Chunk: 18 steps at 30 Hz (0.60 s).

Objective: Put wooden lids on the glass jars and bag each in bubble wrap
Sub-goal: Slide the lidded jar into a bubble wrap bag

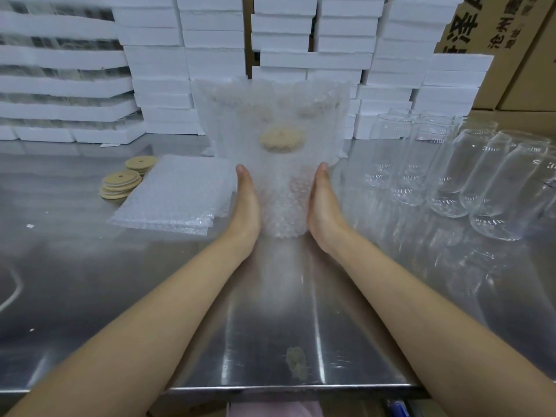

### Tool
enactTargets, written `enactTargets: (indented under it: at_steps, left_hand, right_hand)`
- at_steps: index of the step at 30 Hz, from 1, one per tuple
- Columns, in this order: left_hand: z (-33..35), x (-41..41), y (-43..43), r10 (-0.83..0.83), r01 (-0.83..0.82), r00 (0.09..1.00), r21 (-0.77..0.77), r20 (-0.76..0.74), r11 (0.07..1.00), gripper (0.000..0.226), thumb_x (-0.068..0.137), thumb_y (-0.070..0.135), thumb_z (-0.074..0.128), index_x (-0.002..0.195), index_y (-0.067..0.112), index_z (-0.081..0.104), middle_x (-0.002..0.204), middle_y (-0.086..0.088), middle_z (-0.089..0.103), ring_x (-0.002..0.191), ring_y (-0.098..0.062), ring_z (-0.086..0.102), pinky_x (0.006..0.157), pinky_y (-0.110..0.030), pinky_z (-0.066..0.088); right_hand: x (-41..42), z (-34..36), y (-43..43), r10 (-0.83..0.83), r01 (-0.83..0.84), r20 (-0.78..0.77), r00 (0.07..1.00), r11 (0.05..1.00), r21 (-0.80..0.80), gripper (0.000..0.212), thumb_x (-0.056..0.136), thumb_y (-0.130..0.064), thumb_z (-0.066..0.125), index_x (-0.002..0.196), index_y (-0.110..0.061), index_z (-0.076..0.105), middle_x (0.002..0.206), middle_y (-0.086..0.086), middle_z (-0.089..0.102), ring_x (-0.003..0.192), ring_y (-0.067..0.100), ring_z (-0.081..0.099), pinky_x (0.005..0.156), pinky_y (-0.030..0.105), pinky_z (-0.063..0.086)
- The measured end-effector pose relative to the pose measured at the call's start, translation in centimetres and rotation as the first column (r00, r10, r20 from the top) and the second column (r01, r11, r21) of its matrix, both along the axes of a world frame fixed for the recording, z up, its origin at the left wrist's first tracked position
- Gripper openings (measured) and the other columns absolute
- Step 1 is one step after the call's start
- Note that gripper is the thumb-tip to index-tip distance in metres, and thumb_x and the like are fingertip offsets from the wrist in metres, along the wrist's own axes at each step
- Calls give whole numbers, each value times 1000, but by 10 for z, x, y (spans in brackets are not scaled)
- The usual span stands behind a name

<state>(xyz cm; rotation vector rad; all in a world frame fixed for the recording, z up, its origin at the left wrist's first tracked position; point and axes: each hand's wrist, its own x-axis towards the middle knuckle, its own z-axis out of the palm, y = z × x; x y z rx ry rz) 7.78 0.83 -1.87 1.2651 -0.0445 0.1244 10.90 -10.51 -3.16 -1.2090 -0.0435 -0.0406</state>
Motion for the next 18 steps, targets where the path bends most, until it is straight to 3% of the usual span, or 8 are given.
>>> enactTargets:
  at_steps: [3, 5, 8, 10, 13, 15, 18]
  left_hand:
    - [0, 5, 1, 42, -48, 996, -80, -82, 996, 66, 99, 58, 11, 137, 17, 47, 137, 0, 53, 128, -17, 50, 111, -32, 36]
    - [2, 8, 9, 110, -127, 988, -164, -110, 978, 67, 99, 58, 13, 144, 14, 36, 144, -7, 46, 131, -19, 46, 112, -34, 34]
    - [5, 7, 15, 99, -121, 988, -191, -120, 974, 67, 99, 58, 14, 142, 13, 38, 142, -10, 48, 128, -22, 48, 111, -35, 36]
    - [6, 7, 15, 65, -82, 991, -148, -113, 986, 70, 98, 60, 13, 138, 13, 45, 134, -8, 55, 123, -21, 53, 110, -40, 38]
    - [8, 5, 12, -32, 26, 998, -105, -48, 994, 72, 96, 62, 9, 127, 16, 55, 119, -2, 65, 114, -17, 59, 109, -41, 39]
    - [6, 3, 9, -132, 133, 991, -58, 25, 989, 76, 95, 63, 7, 130, 16, 55, 125, -4, 64, 119, -17, 58, 111, -41, 37]
    - [2, 1, 8, -139, 140, 989, -10, 42, 990, 69, 99, 60, 14, 129, 17, 59, 125, -4, 65, 119, -19, 59, 110, -42, 37]
  right_hand:
    - [1, 0, -1, -8, 7, 27, 1000, 1000, 12, 50, 103, -53, 20, 114, -26, 61, 109, -12, 70, 98, 2, 65, 95, 25, 46]
    - [1, 11, -9, -46, 46, -6, 999, 998, 43, 47, 104, -51, 21, 102, -27, 61, 95, -10, 70, 89, 6, 65, 86, 26, 49]
    - [-1, 27, -29, -30, 27, -48, 998, 998, -55, 28, 102, -22, 36, 96, -19, 63, 87, -2, 66, 83, 15, 61, 79, 28, 48]
    - [-5, 29, -38, 66, -87, -91, 994, 962, -258, 37, 86, 5, 35, 103, -14, 62, 97, 4, 67, 87, 19, 61, 85, 31, 48]
    - [-12, 27, -44, 274, -281, -86, 958, 836, -471, 67, 74, 23, 34, 127, -11, 55, 128, 13, 61, 107, 20, 60, 89, 32, 47]
    - [-15, 24, -40, 413, -357, -5, 911, 780, -514, 69, 76, 15, 53, 136, -16, 45, 133, 3, 58, 117, 9, 58, 95, 22, 46]
    - [-16, 17, -25, 343, -192, 169, 924, 798, -571, 87, 66, -21, 82, 139, -22, 34, 134, -14, 50, 120, -12, 49, 97, 9, 41]
